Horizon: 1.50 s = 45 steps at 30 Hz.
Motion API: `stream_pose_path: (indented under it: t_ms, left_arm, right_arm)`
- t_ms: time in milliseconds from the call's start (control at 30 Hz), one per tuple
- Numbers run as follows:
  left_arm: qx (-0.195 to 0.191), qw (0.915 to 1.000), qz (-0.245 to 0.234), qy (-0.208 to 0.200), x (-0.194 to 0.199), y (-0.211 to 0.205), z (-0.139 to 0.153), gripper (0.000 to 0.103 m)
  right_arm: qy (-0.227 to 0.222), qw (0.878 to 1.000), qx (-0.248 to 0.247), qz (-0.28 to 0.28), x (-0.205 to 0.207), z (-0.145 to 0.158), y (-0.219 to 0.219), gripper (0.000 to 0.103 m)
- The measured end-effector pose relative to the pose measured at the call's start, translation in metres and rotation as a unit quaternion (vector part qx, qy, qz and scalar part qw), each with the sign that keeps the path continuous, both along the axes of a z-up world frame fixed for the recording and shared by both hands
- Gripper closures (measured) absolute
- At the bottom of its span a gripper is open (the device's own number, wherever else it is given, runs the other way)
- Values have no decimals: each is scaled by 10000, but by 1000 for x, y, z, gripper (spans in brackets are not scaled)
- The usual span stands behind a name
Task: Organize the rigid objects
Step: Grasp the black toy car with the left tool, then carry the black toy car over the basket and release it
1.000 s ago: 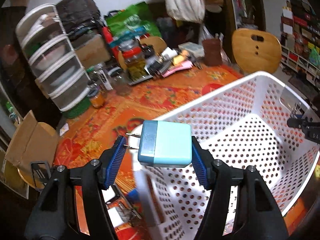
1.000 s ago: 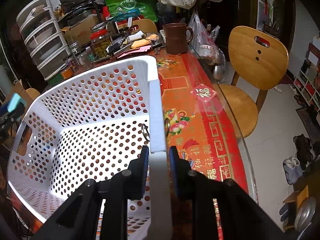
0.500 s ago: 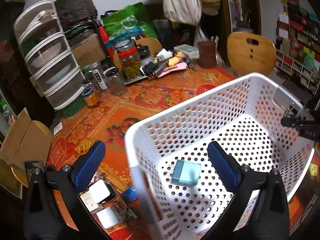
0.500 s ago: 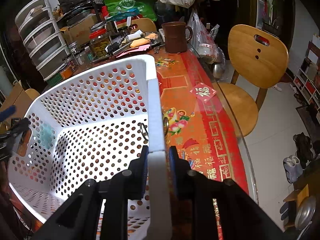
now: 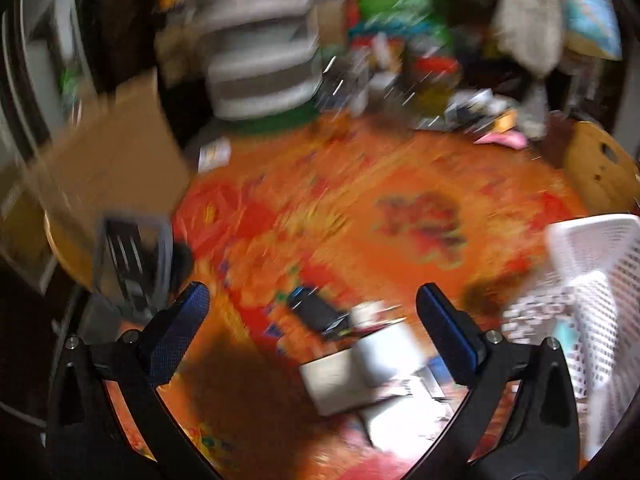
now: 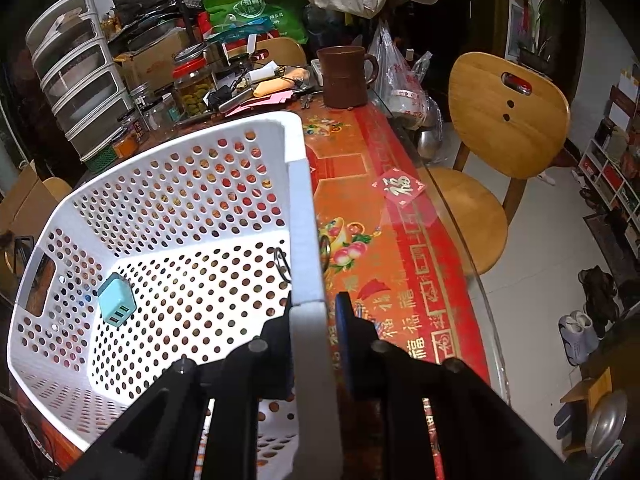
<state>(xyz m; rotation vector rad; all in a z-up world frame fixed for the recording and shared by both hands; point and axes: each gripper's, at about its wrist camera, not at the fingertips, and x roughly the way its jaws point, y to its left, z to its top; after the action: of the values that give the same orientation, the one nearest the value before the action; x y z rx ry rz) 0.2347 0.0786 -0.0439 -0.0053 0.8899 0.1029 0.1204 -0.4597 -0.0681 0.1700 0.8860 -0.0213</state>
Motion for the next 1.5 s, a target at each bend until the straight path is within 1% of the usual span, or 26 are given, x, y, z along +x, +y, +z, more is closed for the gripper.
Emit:
stream_pose_path:
  t_ms: [33, 133, 233, 267, 300, 367, 467, 533, 567, 633, 667, 700, 733, 767, 833, 900, 933, 1100, 1233, 1300, 1433, 1500]
  left_arm:
    - [-102, 9997, 44, 229, 10, 11, -18, 4]
    - [-343, 9978, 141, 547, 25, 28, -47, 8]
    - [-562, 9957, 224, 705, 34, 37, -65, 11]
    - [-686, 9944, 261, 760, 39, 40, -69, 16]
    - [-827, 9932, 276, 773, 42, 41, -72, 17]
    - [-960, 9920, 315, 762, 45, 33, -77, 19]
    - [-1071, 9908, 313, 762, 50, 25, -81, 33]
    - [-1200, 9892, 410, 735, 50, 25, -82, 41]
    - [-1205, 9890, 497, 699, 50, 26, -84, 50]
    - [-1269, 9864, 760, 713, 51, 31, -88, 52]
    - [-1367, 9846, 777, 761, 51, 34, -91, 52]
    - [-1362, 9845, 755, 810, 52, 32, -93, 52]
    - [-1207, 9869, 725, 789, 52, 30, -92, 52]
    - [-1153, 9877, 691, 798, 51, 27, -92, 55]
    - [-1152, 9885, 630, 749, 51, 24, -91, 61]
    - [-1081, 9897, 573, 743, 51, 21, -89, 72]
    - [-997, 9910, 529, 722, 50, 20, -89, 74]
    - [-827, 9948, 349, 473, 42, 18, -77, 75]
    - [-675, 9965, 415, 250, 31, 21, -62, 75]
    - [-686, 9967, 394, 179, 25, 22, -56, 75]
    - [-683, 9973, 279, 8, 12, 17, -34, 75]
    - [-572, 9980, 149, -217, 1, 5, -13, 75]
  right_arm:
    - [2, 10000, 9, 4, 0, 0, 0, 88]
    - [18, 10000, 27, 12, 0, -1, 0, 88]
    - [24, 10000, 26, 13, 0, -1, 0, 88]
    - [26, 10000, 28, 15, 0, -1, 0, 88]
    - [23, 10000, 29, 14, 0, -1, 0, 88]
    - [26, 10000, 34, 10, 0, 0, 0, 88]
    - [34, 10000, 18, 12, 0, 0, 0, 88]
    - [44, 10000, 18, 13, 0, -1, 1, 88]
    - [46, 10000, 21, 16, 0, -1, 1, 88]
    - [42, 10000, 30, 27, 0, -1, 1, 88]
    - [43, 10000, 30, 31, 0, -1, 1, 88]
    - [46, 10000, 30, 34, 0, -1, 1, 88]
    - [47, 10000, 31, 41, 0, -1, 2, 88]
    - [47, 10000, 33, 44, 0, -1, 2, 88]
    - [43, 10000, 50, 45, 0, -1, 1, 88]
    - [44, 10000, 53, 19, 0, -1, 1, 88]
    - [44, 10000, 43, 8, 0, -1, 1, 88]
    - [47, 10000, 44, 7, 0, -1, 0, 88]
    - [29, 10000, 55, -3, -1, 0, 0, 88]
    - [25, 10000, 70, 1, -1, 0, 0, 88]
    - [28, 10000, 61, 3, 0, 0, 0, 88]
    - [23, 10000, 63, -2, 0, 0, 0, 88]
